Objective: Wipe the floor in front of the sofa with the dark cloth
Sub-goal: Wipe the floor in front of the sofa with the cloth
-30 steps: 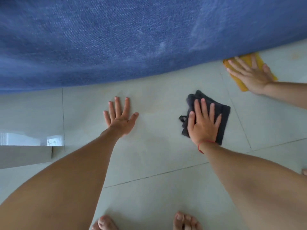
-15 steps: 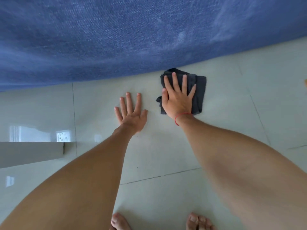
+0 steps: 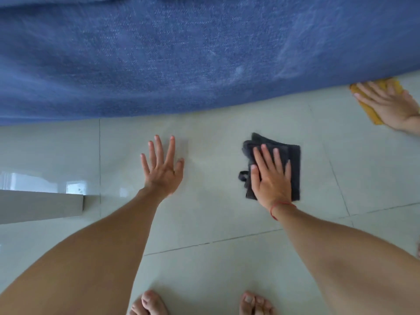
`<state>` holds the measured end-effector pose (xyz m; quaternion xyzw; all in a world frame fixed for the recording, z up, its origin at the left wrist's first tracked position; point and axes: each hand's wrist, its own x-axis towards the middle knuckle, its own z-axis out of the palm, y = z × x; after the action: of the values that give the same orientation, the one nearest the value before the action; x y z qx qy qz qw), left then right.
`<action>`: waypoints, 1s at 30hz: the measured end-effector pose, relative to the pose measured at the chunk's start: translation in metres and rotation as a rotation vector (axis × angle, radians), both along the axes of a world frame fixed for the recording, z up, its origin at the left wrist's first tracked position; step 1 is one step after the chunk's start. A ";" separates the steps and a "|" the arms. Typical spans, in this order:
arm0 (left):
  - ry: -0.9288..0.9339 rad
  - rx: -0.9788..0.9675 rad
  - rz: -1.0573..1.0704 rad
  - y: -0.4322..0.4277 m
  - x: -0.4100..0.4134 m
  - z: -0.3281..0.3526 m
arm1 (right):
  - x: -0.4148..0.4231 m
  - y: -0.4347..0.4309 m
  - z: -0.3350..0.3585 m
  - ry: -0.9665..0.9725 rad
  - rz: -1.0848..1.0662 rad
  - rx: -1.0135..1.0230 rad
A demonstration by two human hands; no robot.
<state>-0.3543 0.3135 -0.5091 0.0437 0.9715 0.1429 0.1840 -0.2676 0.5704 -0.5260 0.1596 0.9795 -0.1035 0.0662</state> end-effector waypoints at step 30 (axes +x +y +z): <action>0.010 -0.040 0.389 -0.132 0.074 -0.009 | 0.007 -0.145 0.000 0.023 0.353 -0.048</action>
<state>-0.2804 0.1811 -0.5183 -0.1478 0.9652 0.1561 0.1490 -0.2603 0.4257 -0.5264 -0.0175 0.9902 -0.1156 0.0761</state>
